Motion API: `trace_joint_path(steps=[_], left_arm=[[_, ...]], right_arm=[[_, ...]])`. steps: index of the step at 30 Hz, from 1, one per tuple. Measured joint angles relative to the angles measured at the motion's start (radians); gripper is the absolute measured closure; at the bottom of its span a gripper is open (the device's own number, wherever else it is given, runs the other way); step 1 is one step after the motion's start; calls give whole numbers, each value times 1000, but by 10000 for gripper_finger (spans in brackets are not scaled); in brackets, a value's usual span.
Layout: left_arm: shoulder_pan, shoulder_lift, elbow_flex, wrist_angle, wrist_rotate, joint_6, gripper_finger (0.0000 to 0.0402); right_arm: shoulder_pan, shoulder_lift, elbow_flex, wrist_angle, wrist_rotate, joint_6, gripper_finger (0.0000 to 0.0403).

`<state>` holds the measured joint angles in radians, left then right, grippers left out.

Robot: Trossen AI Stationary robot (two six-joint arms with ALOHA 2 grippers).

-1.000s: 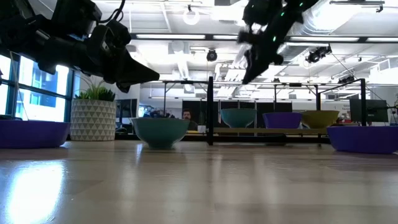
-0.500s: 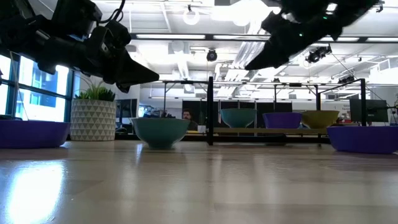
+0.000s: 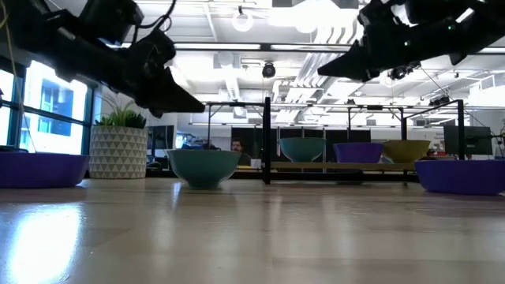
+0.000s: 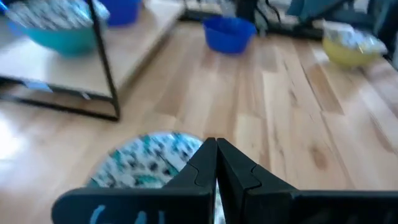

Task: Pick & Place Mini bowls
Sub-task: Stack the left blue bowl on top of the blue bowl on the shelf

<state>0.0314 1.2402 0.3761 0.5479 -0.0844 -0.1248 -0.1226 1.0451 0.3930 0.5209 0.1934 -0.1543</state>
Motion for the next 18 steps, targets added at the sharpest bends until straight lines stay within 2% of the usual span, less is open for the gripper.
trace_joint_path(steps=[3,9,13,18], left_arm=[[-8,-25,41,-116,32,-10,401],[-50,-49,140,-350,32,-38,401],[-94,-48,204,-484,-27,-38,401],[-111,-53,226,-566,-95,-77,401]], right_arm=[[17,0,0,4,21,-1,398],[42,3,0,1,-22,18,402],[67,3,-6,32,-24,19,402],[80,3,-93,208,-79,32,402]])
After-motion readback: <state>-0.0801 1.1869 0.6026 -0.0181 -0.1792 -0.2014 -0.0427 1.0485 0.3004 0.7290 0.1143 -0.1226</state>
